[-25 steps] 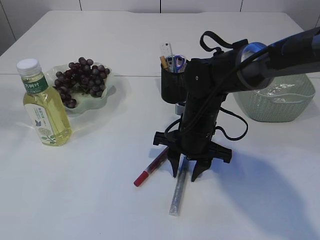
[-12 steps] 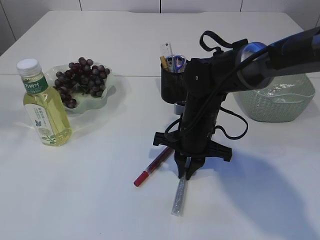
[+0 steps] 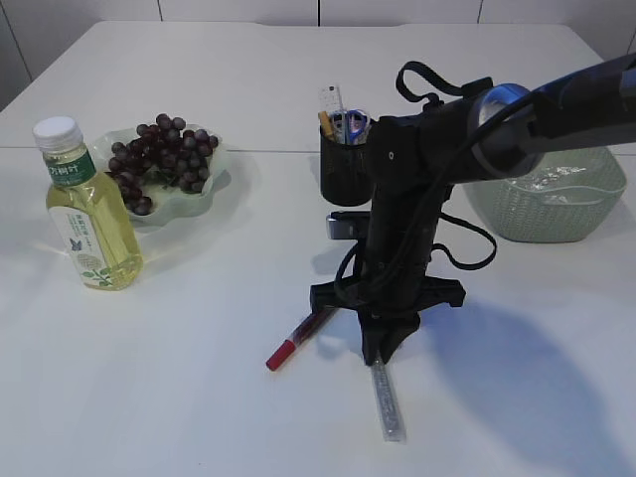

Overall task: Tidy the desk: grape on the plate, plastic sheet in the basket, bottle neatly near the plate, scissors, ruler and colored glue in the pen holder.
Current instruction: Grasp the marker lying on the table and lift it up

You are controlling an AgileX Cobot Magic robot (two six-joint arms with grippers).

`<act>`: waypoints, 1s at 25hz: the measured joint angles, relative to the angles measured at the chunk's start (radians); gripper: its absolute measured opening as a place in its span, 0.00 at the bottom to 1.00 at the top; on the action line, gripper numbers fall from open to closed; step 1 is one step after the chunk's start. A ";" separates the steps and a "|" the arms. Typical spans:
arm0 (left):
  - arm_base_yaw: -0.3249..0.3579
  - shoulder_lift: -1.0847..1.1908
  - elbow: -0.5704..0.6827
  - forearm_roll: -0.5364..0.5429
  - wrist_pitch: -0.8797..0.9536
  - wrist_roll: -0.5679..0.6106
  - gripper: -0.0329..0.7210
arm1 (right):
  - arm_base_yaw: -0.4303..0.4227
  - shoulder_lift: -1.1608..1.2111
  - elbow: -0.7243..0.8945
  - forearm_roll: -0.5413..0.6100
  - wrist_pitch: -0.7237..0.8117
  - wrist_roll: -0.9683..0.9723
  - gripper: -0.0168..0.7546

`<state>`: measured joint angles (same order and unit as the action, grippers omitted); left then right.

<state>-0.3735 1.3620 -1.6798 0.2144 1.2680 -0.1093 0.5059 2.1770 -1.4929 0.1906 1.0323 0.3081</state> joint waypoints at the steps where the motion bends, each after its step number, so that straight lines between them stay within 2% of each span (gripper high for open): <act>1: 0.000 0.000 0.000 0.000 0.000 0.000 0.45 | 0.000 0.000 0.000 -0.002 0.016 -0.034 0.11; 5: 0.000 0.000 0.000 0.000 0.000 0.000 0.45 | 0.000 0.000 0.000 -0.004 0.073 -0.087 0.10; 12: 0.000 0.000 0.000 0.000 0.000 0.000 0.45 | 0.000 -0.010 0.002 -0.022 0.081 -0.175 0.10; 20: 0.000 0.000 0.000 0.000 0.000 0.000 0.45 | 0.000 -0.202 0.069 -0.070 -0.067 -0.183 0.10; 25: 0.000 0.000 0.000 0.000 0.000 0.000 0.45 | 0.000 -0.340 0.205 -0.086 -0.250 -0.185 0.10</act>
<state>-0.3735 1.3620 -1.6798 0.2144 1.2680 -0.1093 0.5059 1.8367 -1.2879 0.1049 0.7827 0.1228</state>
